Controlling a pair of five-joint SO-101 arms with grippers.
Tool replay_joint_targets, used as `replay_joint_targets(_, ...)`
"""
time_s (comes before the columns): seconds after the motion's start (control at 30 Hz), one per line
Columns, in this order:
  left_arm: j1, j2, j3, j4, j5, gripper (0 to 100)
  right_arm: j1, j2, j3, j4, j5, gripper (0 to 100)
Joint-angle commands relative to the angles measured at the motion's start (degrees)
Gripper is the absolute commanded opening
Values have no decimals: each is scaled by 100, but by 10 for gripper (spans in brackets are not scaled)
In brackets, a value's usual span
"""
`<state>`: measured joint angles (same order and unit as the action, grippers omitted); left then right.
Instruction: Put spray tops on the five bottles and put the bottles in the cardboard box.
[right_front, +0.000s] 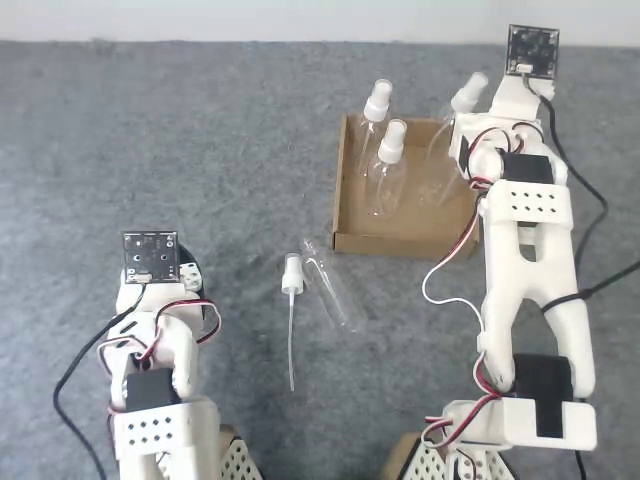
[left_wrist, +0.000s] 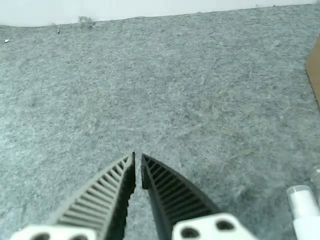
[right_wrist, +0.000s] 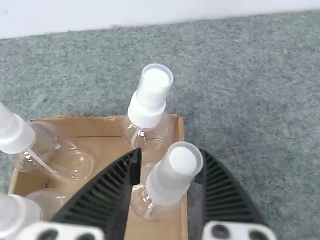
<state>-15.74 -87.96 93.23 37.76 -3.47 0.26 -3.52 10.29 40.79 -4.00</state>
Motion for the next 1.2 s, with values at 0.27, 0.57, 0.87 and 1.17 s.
replay_joint_targets(0.27,-26,-105,-31,-149,-35,12,40,-84,-123,57,-53,102)
replay_joint_targets(0.57,-26,-105,-31,-149,-35,12,22,-84,-132,57,-18,130)
replay_joint_targets(0.87,-26,-105,-31,-149,-35,12,4,-92,-132,66,-18,271)
replay_joint_targets(1.17,-26,-105,-31,-149,-35,12,-101,-523,-141,57,-18,273)
